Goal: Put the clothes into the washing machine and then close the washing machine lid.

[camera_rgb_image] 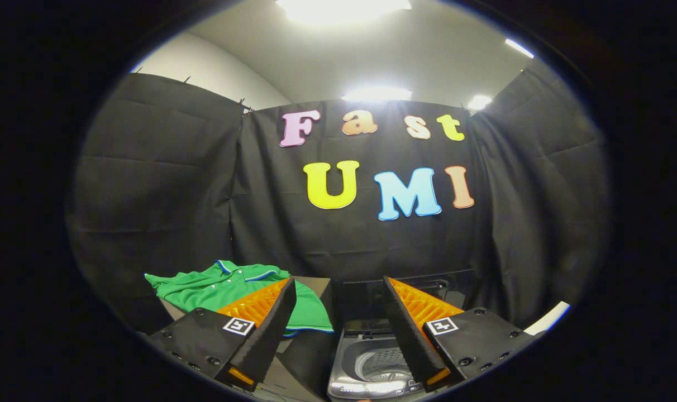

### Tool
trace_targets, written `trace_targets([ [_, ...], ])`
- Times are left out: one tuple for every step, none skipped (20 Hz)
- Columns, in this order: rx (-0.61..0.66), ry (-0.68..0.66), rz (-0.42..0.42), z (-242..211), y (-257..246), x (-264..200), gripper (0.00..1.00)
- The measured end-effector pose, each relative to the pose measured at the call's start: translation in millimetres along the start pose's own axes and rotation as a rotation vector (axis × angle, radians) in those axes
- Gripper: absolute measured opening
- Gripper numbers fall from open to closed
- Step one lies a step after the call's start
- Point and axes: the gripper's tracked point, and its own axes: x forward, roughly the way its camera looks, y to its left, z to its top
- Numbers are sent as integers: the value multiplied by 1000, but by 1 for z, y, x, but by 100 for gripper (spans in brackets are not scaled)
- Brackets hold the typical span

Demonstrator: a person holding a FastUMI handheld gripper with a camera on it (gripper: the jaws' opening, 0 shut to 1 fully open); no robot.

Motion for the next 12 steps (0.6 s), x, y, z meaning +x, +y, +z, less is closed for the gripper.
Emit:
trace_targets([
  [1, 4, 16, 0, 8, 5, 96],
  [2, 13, 34, 1, 17, 11, 96],
  [4, 24, 50, -1, 25, 16, 96],
  [5, 35, 66, -2, 33, 20, 96],
  [3, 46, 83, -3, 41, 25, 96],
  [1, 56, 98, -4, 49, 30, 96],
  [-2, 69, 113, -6, 57, 34, 96],
  [-4, 78, 126, -7, 65, 37, 96],
  [-4, 87, 140, -9, 72, 41, 96],
  [-2, 97, 153, -10, 80, 45, 96],
  [1, 108, 167, -12, 87, 49, 96],
  [4, 118, 180, -13, 94, 54, 96],
])
